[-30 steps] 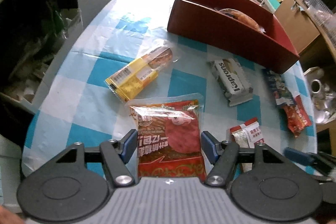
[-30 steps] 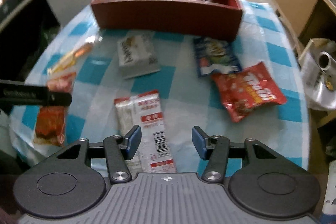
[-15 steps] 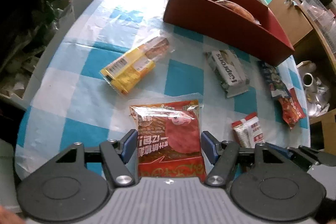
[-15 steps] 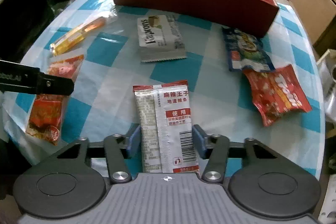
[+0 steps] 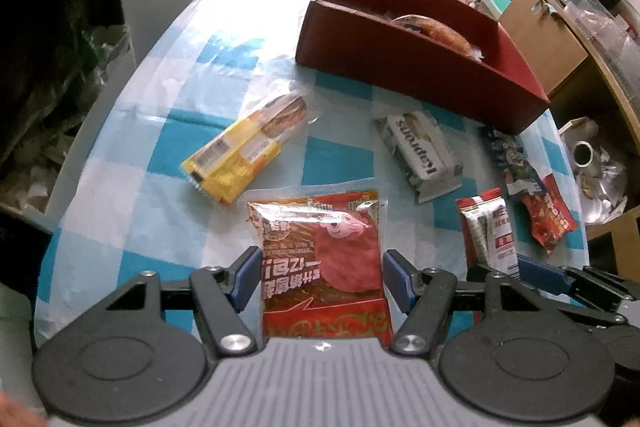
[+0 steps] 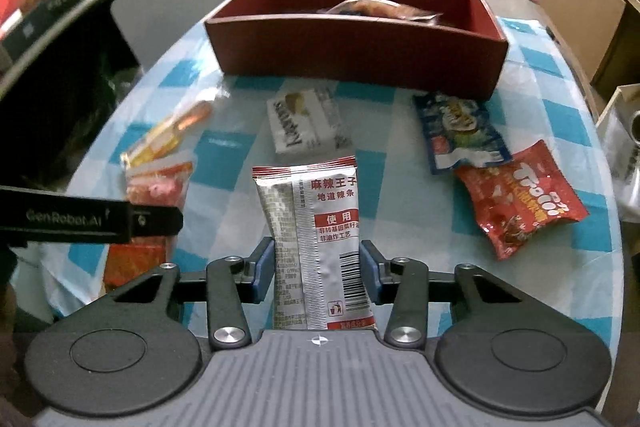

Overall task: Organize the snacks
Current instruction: 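Lift both held packets and carry them over the red box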

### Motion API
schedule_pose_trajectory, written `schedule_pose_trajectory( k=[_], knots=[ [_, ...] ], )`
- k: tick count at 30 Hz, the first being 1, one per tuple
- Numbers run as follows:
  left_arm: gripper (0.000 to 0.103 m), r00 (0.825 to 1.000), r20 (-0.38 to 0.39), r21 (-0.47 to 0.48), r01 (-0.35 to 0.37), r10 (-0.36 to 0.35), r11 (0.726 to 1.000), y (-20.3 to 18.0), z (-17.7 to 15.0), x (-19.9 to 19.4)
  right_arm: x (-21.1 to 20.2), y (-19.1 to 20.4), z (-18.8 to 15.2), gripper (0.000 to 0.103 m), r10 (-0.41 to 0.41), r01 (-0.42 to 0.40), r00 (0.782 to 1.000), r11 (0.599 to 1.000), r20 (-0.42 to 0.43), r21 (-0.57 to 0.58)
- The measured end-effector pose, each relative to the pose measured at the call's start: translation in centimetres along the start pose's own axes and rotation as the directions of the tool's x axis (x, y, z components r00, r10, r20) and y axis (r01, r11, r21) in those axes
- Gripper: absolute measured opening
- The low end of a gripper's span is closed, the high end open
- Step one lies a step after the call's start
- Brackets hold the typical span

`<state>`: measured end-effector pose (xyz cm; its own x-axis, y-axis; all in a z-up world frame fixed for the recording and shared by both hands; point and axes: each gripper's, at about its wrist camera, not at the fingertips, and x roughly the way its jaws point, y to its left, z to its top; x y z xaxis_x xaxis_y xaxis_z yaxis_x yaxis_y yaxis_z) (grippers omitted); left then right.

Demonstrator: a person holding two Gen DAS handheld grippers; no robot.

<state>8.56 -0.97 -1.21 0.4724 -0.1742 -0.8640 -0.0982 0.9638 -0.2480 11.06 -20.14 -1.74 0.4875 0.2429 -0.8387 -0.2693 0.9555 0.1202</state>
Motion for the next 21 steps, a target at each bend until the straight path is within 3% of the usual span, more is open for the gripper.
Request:
schedule_pose_trajectory(
  k=[21],
  knots=[
    [0.059,0.989,0.143,0.109,-0.051,0.035,0.993,-4.1,2.9,-1.6,-2.6,-1.7,2.9,0.052,0.009,-0.021,0.989,0.996,0.149,0.083]
  ],
)
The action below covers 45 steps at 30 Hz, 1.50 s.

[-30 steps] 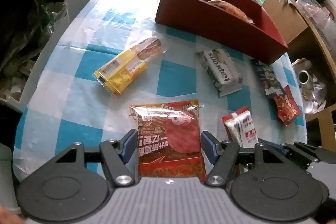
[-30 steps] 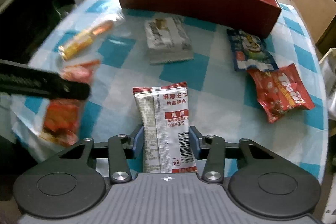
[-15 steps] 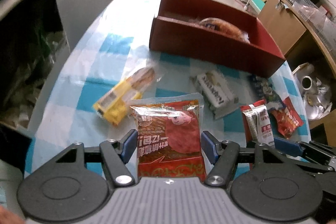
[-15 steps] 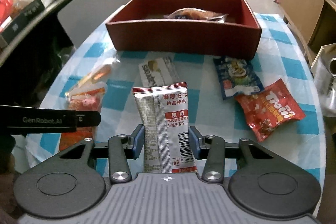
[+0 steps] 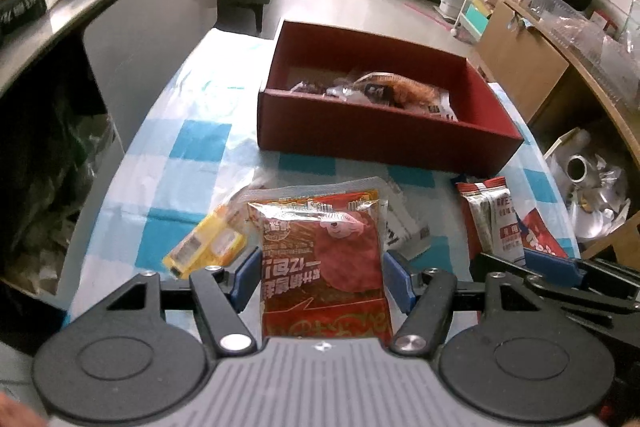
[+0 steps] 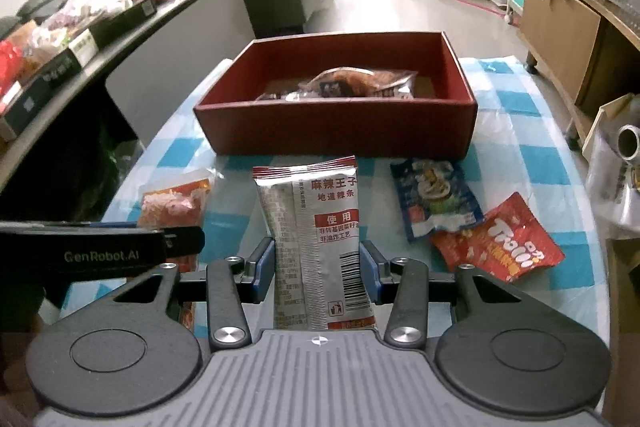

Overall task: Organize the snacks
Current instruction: 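Lift both held packets and carry them over the red box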

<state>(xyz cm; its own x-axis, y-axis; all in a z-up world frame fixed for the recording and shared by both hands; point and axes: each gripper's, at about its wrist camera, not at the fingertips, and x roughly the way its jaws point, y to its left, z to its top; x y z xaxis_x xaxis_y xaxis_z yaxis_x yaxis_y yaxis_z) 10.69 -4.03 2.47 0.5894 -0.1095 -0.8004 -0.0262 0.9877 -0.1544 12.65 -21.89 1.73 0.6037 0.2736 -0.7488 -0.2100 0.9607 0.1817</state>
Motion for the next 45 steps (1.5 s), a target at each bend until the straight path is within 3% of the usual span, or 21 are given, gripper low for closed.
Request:
schedule_pose_trajectory(
  k=[24,45],
  knots=[
    [0.059,0.995,0.091,0.060,-0.034,0.029,0.998,-2.8,5.4,1.8,0.3,-2.7,4.9,0.052,-0.010,-0.002,0.992,0.995,0.125,0.095],
    [0.059,0.990,0.134,0.073,-0.064,0.054,0.995,-4.2,9.4,4.3,1.9,-4.3,8.3,0.052,-0.021,-0.001,0.986,0.991,0.163,0.132]
  ],
)
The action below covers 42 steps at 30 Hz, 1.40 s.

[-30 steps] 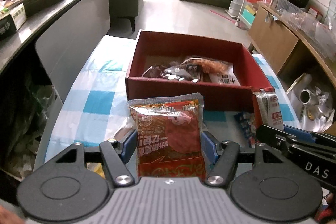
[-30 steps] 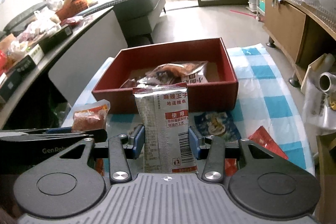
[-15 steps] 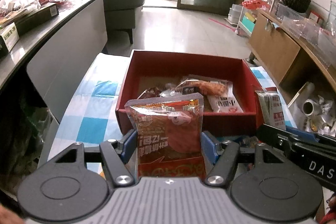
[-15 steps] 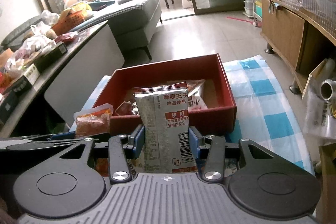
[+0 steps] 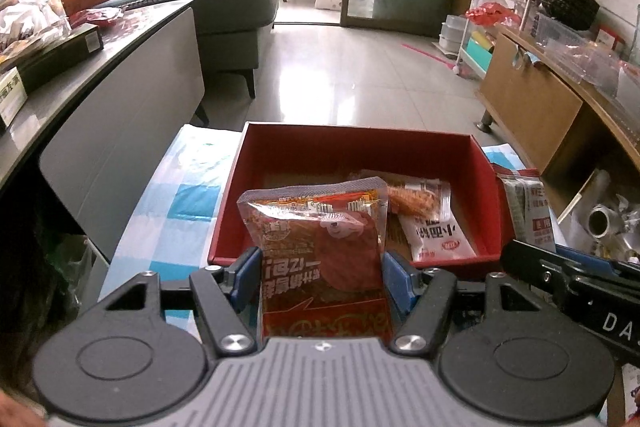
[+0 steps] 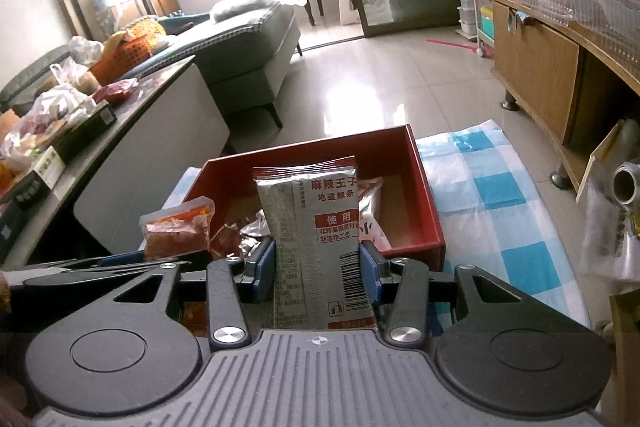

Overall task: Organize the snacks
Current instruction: 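Lower the red packet into the box with left tool while right releases the sachet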

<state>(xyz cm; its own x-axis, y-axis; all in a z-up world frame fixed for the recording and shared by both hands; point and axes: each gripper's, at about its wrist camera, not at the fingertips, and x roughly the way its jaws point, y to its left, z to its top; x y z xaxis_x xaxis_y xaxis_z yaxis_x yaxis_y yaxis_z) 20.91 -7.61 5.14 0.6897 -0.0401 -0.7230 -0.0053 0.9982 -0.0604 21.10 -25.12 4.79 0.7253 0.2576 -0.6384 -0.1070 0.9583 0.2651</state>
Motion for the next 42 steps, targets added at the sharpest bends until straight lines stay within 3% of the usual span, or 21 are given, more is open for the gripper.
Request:
schedule_pose_trajectory(
  k=[42],
  knots=[
    [0.060,0.999,-0.005,-0.020,-0.035,0.034,0.999,0.5,5.1,7.2,8.5,-1.0,4.1,0.052,-0.040,0.042,0.998,0.998,-0.053,0.038]
  ],
)
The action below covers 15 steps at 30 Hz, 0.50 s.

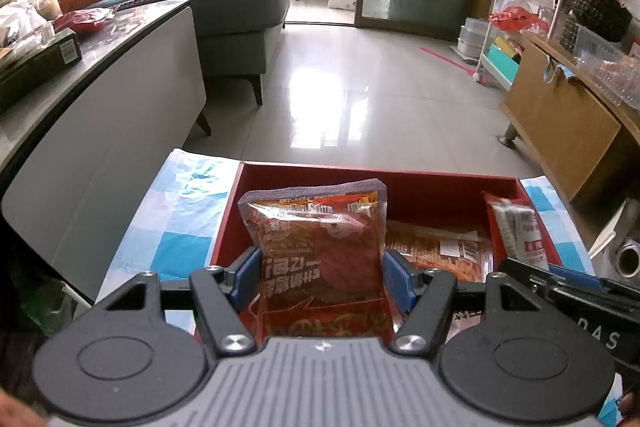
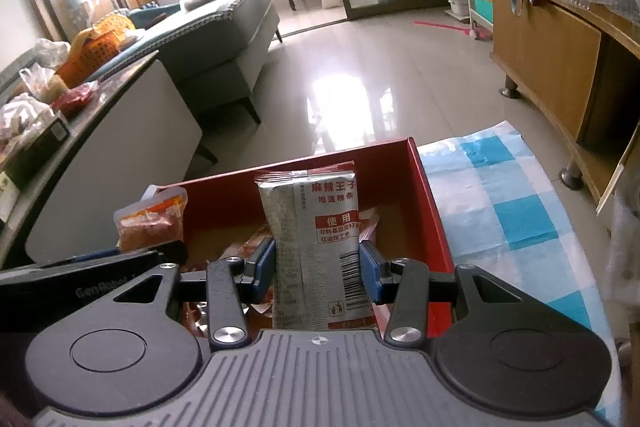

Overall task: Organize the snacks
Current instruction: 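Lower the red packet into the box with left tool while right releases the sachet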

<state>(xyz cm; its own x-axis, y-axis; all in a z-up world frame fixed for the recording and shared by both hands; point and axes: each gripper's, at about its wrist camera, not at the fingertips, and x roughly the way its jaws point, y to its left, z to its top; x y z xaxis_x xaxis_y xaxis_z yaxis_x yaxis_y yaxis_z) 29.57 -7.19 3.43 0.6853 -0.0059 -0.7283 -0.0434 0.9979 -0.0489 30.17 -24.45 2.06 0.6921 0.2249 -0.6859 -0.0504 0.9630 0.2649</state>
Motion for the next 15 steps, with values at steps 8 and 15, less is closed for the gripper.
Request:
schedule_pose_trajectory(
  k=[8,15],
  knots=[
    [0.060,1.000,-0.011,0.032,-0.025,0.025,0.999,-0.7,0.1,1.5,1.6,0.2,0.1,0.052,-0.006,0.006,1.000,1.000,-0.019,-0.016],
    [0.061,0.998,-0.049,0.053,-0.037,0.040,0.998,-1.0,-0.1,3.1,3.1,0.0,0.1,0.052,-0.022,0.021,0.999,0.999,-0.036,-0.027]
  ],
)
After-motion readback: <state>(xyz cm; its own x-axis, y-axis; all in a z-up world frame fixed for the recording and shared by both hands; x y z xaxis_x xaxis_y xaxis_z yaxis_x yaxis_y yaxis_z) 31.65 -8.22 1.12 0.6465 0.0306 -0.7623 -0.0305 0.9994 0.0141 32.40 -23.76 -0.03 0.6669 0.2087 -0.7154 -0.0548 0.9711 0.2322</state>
